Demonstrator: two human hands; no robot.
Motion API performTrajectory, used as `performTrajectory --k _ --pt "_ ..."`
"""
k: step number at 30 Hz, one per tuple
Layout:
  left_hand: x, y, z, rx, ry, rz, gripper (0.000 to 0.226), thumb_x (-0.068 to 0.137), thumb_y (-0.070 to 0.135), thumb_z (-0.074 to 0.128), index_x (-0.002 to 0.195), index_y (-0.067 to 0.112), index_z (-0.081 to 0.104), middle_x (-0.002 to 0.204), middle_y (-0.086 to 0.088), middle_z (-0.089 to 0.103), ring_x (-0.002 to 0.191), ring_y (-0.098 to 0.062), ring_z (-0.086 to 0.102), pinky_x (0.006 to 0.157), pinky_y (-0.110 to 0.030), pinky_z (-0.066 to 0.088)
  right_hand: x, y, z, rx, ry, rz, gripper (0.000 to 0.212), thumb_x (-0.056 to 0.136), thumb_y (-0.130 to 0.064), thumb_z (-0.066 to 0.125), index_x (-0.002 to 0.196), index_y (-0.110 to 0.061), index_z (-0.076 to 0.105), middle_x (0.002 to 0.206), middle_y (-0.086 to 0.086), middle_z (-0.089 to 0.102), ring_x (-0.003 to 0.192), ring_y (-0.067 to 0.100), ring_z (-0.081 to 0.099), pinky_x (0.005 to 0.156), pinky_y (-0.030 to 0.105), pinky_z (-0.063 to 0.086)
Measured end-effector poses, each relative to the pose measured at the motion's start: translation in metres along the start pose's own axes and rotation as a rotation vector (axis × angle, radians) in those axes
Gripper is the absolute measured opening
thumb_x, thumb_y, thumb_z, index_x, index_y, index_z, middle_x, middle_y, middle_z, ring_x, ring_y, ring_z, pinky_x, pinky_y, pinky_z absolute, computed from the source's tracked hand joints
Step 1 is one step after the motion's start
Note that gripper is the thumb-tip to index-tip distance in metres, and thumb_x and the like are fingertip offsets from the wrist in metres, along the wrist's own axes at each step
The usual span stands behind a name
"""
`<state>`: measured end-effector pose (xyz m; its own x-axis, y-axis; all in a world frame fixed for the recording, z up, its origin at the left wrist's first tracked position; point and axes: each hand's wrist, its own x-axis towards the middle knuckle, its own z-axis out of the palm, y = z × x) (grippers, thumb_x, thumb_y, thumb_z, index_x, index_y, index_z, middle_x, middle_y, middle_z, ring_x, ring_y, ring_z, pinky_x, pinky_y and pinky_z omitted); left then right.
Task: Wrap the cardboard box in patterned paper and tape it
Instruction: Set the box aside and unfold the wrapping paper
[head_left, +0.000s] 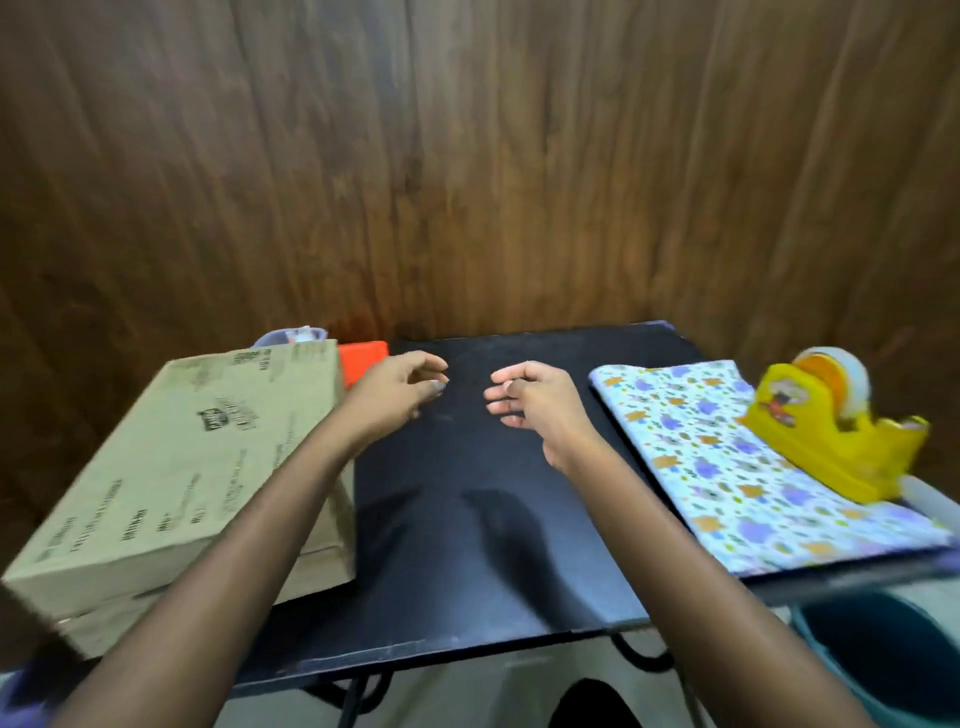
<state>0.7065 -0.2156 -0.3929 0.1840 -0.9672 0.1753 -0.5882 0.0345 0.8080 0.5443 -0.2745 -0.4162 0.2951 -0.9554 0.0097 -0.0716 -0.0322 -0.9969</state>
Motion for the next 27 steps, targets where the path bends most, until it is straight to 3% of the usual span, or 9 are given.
performTrajectory --k 3,7,10,12,15,18,22,25,27 --pt "0.022 0.011 0.049 -0.089 -0.101 -0.028 0.015 0.094 0.011 0.051 0.107 0.018 0.056 0.108 -0.003 0.063 0.090 -0.014 0.060 0.074 -0.028 0.048 0.003 0.008 -0.042 -0.033 0.073 -0.015 0.028 0.089 0.003 0.037 0.081 -0.013 0.057 0.077 0.006 0.064 0.062 0.013 0.059 0.061 0.022 0.046" --pt "0.042 0.023 0.119 -0.150 -0.248 -0.144 0.035 0.093 0.018 0.055 0.127 0.011 0.049 0.111 -0.004 0.059 0.092 -0.016 0.059 0.075 -0.029 0.049 0.003 0.020 -0.105 -0.125 0.243 -0.031 0.027 0.087 0.002 0.037 0.079 -0.014 0.056 0.072 0.003 0.062 0.060 0.013 0.056 0.053 0.017 0.042" --pt "0.049 0.028 0.166 -0.188 -0.316 -0.283 0.054 0.091 0.022 0.058 0.140 0.015 0.034 0.120 -0.006 0.052 0.101 -0.021 0.054 0.075 -0.031 0.049 0.006 0.034 -0.145 -0.306 0.407 -0.088 0.024 0.083 -0.002 0.046 0.074 -0.020 0.058 0.082 0.003 0.067 0.080 0.021 0.064 0.068 0.030 0.052" --pt "0.054 0.033 0.196 -0.256 -0.339 -0.367 0.063 0.091 0.022 0.058 0.144 0.018 0.024 0.123 -0.008 0.047 0.106 -0.023 0.050 0.080 -0.034 0.048 0.007 0.045 -0.172 -0.403 0.494 -0.105 0.017 0.082 -0.003 0.053 0.081 -0.017 0.064 0.092 0.006 0.069 0.090 0.024 0.063 0.077 0.035 0.050" --pt "0.057 0.040 0.228 -0.471 -0.330 -0.479 0.051 0.091 0.015 0.056 0.135 0.020 0.030 0.124 -0.006 0.048 0.105 -0.024 0.049 0.087 -0.038 0.047 0.001 0.062 -0.206 -0.433 0.595 -0.088 0.017 0.084 -0.002 0.053 0.094 -0.007 0.067 0.100 0.008 0.068 0.097 0.024 0.062 0.080 0.032 0.046" --pt "0.062 0.047 0.250 -0.622 -0.273 -0.533 0.037 0.089 0.008 0.055 0.117 0.014 0.033 0.122 -0.009 0.054 0.095 -0.024 0.057 0.069 -0.033 0.047 -0.010 0.080 -0.231 -0.625 0.769 -0.206 0.018 0.084 -0.005 0.055 0.100 -0.006 0.063 0.105 0.010 0.064 0.103 0.029 0.055 0.085 0.034 0.039" --pt "0.067 0.052 0.266 -0.675 -0.187 -0.564 0.036 0.085 0.000 0.058 0.118 0.002 0.044 0.113 -0.014 0.060 0.079 -0.022 0.061 0.055 -0.030 0.046 -0.014 0.095 -0.260 -0.969 1.070 -0.302 0.033 0.074 -0.014 0.064 0.107 -0.009 0.059 0.115 0.011 0.057 0.114 0.031 0.046 0.098 0.045 0.032" --pt "0.069 0.052 0.272 -0.695 -0.235 -0.574 0.033 0.084 0.000 0.061 0.116 0.001 0.055 0.111 -0.015 0.065 0.088 -0.028 0.065 0.068 -0.037 0.054 -0.012 0.103 -0.280 -0.744 1.165 -0.168 0.059 0.069 -0.009 0.071 0.124 -0.006 0.051 0.131 0.015 0.047 0.122 0.033 0.043 0.101 0.045 0.035" --pt "0.069 0.050 0.276 -0.726 -0.237 -0.574 0.032 0.083 -0.002 0.061 0.115 0.001 0.057 0.110 -0.015 0.066 0.091 -0.030 0.066 0.073 -0.040 0.055 -0.009 0.108 -0.291 -0.490 1.082 -0.039 0.071 0.071 -0.010 0.076 0.133 -0.006 0.042 0.136 0.014 0.043 0.124 0.031 0.043 0.099 0.042 0.041"
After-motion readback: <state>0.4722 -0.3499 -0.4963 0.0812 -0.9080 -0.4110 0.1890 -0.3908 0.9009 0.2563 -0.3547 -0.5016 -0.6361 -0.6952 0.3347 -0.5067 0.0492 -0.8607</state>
